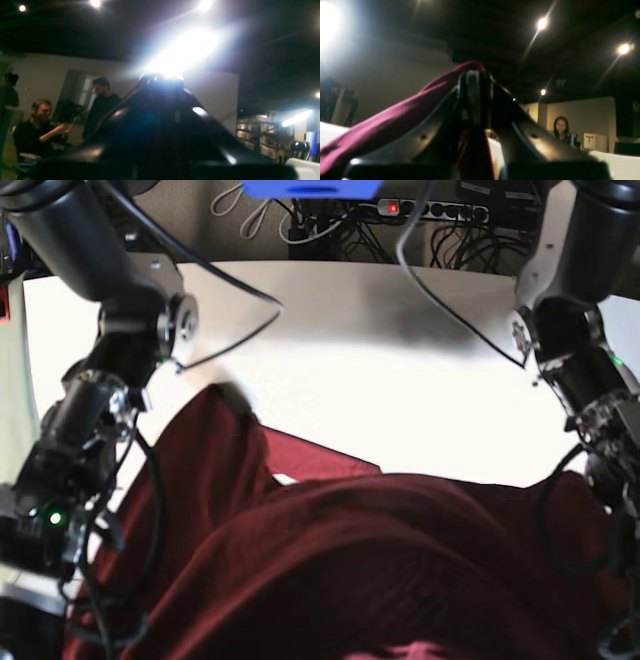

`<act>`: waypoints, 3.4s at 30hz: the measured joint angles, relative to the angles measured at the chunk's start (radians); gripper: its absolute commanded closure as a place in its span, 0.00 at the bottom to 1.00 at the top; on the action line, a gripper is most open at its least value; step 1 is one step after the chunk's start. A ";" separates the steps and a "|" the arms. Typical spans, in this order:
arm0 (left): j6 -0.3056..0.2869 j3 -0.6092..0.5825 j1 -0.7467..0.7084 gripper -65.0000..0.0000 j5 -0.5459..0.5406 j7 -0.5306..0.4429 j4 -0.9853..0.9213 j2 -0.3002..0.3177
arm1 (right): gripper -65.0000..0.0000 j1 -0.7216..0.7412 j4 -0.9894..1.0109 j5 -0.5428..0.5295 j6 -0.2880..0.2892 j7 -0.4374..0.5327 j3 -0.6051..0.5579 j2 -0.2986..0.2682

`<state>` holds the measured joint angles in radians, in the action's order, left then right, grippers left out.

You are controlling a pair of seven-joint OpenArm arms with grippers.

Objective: Layout the t-shirt on the table in an organized manner, then fold the t-shirt properly
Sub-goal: 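Hold the shirt raised with both grippers, letting it hang, then lower the hanging shirt flat onto the table with both grippers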

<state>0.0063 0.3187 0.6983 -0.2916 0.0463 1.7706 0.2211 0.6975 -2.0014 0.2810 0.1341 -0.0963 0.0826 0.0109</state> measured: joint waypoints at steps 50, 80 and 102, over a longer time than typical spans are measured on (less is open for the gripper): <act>0.005 0.006 -0.143 1.00 -0.003 0.029 -0.327 -0.002 | 1.00 -0.134 0.424 -0.079 0.000 0.175 0.090 -0.002; -0.010 0.102 -0.431 1.00 -0.007 0.022 0.041 -0.004 | 1.00 -0.454 0.054 -0.133 0.001 0.171 0.136 -0.008; 0.004 -0.078 0.114 0.99 -0.005 -0.059 -1.250 -0.021 | 1.00 0.040 1.304 -0.130 0.000 0.156 0.101 -0.131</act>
<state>0.0101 0.2405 0.8124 -0.2962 -0.0124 0.5209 0.1997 0.7376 -0.6975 0.1513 0.1341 0.0593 0.1841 -0.1204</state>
